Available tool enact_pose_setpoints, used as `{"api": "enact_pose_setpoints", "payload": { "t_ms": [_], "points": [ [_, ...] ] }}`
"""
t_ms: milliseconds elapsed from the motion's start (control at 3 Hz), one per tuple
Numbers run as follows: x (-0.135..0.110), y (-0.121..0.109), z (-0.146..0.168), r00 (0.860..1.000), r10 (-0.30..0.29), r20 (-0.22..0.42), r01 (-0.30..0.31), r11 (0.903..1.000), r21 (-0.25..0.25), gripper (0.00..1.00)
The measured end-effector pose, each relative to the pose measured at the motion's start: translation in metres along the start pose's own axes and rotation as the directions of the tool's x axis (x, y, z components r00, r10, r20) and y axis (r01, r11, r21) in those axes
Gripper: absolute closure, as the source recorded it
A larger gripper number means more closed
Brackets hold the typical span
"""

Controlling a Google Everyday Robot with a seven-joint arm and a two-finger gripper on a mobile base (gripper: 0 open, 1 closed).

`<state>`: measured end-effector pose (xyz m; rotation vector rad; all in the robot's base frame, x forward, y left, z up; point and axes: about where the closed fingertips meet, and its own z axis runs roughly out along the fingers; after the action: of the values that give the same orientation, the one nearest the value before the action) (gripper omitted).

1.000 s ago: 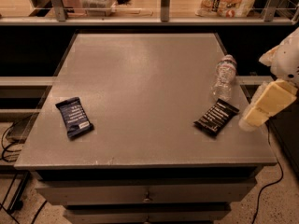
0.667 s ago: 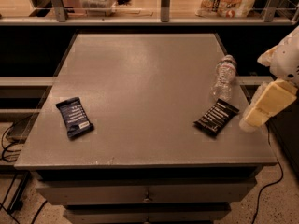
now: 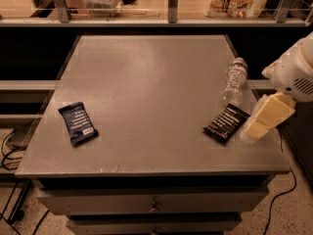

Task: Move rxbar chocolate near rxbar blueberry

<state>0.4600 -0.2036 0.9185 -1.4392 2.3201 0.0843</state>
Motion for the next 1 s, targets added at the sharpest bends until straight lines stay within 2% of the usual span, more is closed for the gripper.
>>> {"api": "enact_pose_setpoints", "payload": {
  "t_ms": [333, 1000],
  "points": [
    [0.0021, 0.0036, 0.0364, 0.997, 0.07, 0.041, -0.068, 0.9962, -0.055, 0.0],
    [0.0012, 0.0047, 0.0439, 0.994, 0.086, 0.06, -0.082, 0.994, -0.072, 0.0]
  ]
}}
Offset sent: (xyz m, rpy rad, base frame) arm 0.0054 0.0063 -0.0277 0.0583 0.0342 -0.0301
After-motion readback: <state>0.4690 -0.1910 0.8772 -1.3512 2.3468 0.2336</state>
